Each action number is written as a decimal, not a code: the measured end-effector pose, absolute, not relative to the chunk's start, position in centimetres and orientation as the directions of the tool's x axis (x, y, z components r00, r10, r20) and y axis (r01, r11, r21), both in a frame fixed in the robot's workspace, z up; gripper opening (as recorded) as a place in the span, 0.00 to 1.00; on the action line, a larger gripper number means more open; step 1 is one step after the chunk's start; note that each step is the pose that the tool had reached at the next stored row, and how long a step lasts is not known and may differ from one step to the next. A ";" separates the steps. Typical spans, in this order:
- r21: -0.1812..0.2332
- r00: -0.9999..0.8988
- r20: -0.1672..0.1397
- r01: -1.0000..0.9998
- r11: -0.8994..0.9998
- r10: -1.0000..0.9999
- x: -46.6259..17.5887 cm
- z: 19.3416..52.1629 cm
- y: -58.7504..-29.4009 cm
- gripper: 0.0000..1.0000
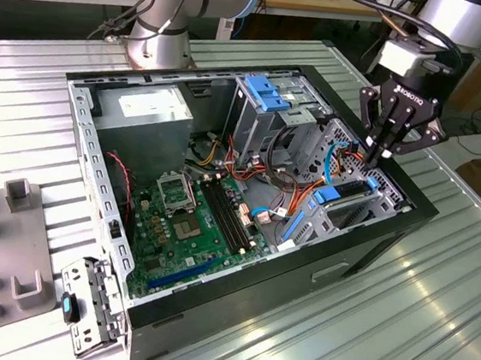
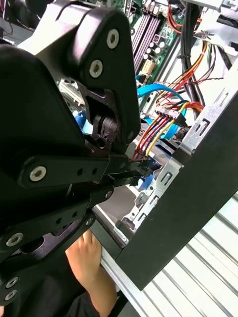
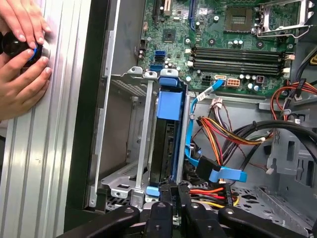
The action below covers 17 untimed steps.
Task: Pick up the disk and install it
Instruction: 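Insert the first disk wire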
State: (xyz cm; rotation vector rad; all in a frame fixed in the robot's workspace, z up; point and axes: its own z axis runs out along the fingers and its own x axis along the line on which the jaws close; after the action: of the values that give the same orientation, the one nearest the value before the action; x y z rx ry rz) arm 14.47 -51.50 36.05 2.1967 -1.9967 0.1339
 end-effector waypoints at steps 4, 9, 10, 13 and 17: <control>0.065 0.057 0.177 -0.997 -0.046 -0.983 14.3 35.9 -51.5 0.16; 0.062 0.057 0.125 -0.997 -0.049 -0.991 14.0 35.8 -52.0 0.16; 0.062 0.057 0.114 -0.997 -0.050 -0.992 14.0 35.8 -52.2 0.16; 0.059 0.057 0.086 -0.997 -0.052 -0.995 13.8 35.7 -53.3 0.16; 0.040 0.058 0.074 -0.998 -0.055 -0.996 13.2 35.6 -53.5 0.16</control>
State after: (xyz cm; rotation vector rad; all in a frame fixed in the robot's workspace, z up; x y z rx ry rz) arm 13.23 -53.54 35.65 2.2253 -2.1021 0.0407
